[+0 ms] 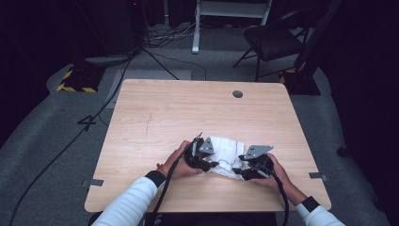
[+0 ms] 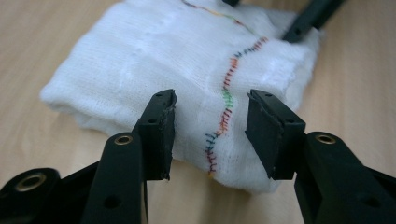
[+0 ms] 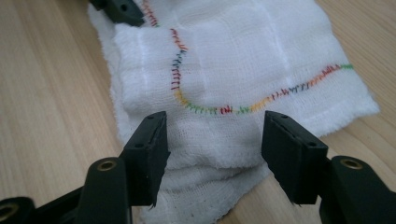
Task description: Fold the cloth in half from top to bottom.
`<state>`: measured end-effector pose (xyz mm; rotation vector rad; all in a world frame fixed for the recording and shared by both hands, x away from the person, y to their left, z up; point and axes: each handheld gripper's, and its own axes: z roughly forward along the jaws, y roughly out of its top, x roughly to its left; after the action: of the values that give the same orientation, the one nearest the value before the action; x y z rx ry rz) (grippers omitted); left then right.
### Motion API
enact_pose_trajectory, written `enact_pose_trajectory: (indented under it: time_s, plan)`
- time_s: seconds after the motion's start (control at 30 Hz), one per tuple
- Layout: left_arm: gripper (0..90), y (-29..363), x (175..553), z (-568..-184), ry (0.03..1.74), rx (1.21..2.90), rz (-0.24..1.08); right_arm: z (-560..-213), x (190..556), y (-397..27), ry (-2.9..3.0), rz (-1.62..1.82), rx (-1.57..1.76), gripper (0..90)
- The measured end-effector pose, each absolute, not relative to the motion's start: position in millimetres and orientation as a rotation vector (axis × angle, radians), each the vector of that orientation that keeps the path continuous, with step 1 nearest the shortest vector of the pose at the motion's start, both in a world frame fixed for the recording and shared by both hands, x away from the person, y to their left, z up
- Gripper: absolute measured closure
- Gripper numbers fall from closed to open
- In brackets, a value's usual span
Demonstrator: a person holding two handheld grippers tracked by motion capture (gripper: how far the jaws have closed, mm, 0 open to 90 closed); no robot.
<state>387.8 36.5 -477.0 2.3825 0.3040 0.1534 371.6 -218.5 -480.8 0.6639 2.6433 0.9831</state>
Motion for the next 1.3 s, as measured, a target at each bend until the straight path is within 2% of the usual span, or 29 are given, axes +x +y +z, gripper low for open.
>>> enact_pose_trajectory:
  time_s: [0.17, 0.37, 0.63, 0.97, 1.3]
  plan:
    - [52.5, 41, 365, -479, 0.286, 2.383, 0.108, -482, 359, -227, 2.673, 0.993, 0.659, 40.9]
    - [42.7, 56, 346, -472, 0.296, 2.372, 0.137, -482, 347, -234, 2.672, 0.983, 0.671, 39.4]
    - [25.9, 96, 333, -475, 0.469, 2.366, 0.227, -473, 339, -235, 2.626, 1.032, 0.643, 36.1]
    - [19.3, 148, 334, -483, 0.657, 2.357, 0.276, -479, 339, -217, 2.651, 1.030, 0.616, 33.6]
    - [18.6, 182, 342, -489, 0.761, 2.325, 0.269, -487, 353, -217, 2.688, 1.042, 0.695, 34.7]
